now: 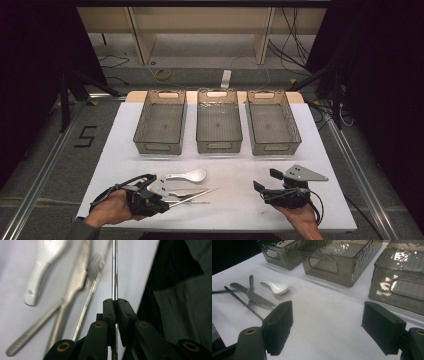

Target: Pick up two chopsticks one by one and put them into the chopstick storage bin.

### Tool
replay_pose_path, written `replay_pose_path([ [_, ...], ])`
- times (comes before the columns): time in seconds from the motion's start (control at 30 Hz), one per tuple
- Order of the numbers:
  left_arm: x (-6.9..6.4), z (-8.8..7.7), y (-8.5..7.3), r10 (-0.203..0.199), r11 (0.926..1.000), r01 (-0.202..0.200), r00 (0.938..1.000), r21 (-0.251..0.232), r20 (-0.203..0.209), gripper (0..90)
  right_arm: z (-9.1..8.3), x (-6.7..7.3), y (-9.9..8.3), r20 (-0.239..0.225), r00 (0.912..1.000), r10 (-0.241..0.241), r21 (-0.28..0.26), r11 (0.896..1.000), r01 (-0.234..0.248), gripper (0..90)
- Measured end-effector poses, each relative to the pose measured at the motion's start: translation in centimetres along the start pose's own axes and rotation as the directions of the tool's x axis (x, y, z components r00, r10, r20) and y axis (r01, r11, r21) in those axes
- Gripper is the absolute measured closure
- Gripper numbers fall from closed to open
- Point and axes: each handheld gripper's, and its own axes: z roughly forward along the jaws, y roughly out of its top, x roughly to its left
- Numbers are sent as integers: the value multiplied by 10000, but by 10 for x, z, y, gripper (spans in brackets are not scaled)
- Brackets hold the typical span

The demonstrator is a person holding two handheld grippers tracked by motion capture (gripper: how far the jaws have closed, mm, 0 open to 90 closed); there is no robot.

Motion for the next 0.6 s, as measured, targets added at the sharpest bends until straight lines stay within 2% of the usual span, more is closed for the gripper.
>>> replay_pose_path([
  [0.07, 6, -4, 1, -546, 9973, 526, 9977, -517, -392, 846, 0, 0, 0, -9, 10000, -22, -16, 10000, 22, 257],
  [0.17, 16, -11, 4, -1284, 9857, 1173, 9877, -1207, -890, 846, 0, 0, 0, -53, 10000, 30, -83, 10000, -31, 256],
  [0.23, 24, -13, 6, -1855, 9730, 1647, 9749, -1617, -1234, 846, 0, 0, 0, -78, 10000, 23, -98, 9999, -24, 255],
  [0.27, 28, -14, 7, -1972, 9702, 1730, 9705, -1694, -1386, 846, -1, 0, 0, -88, 10000, 32, -113, 9999, -33, 254],
  [0.33, 36, -16, 9, -2397, 9579, 2059, 9571, -1999, -1626, 846, -1, 0, 0, -96, 10000, 27, -140, 9999, -29, 253],
  [0.4, 43, -19, 12, -2651, 9507, 2200, 9423, -2187, -2046, 846, -1, -1, 0, -85, 10000, 27, -169, 9999, -28, 253],
  [0.43, 47, -20, 13, -2775, 9462, 2284, 9371, -2292, -2117, 845, -1, -1, 0, -83, 10000, 53, -173, 9998, -55, 253],
  [0.53, 58, -23, 18, -3205, 9318, 2579, 9149, -2554, -2454, 846, -1, -1, 0, -106, 9999, 41, -150, 9999, -43, 253],
  [0.6, 67, -25, 20, -3494, 9198, 2786, 9020, -2763, -2537, 845, 0, -1, 0, -125, 9999, 31, -161, 9999, -33, 253],
])
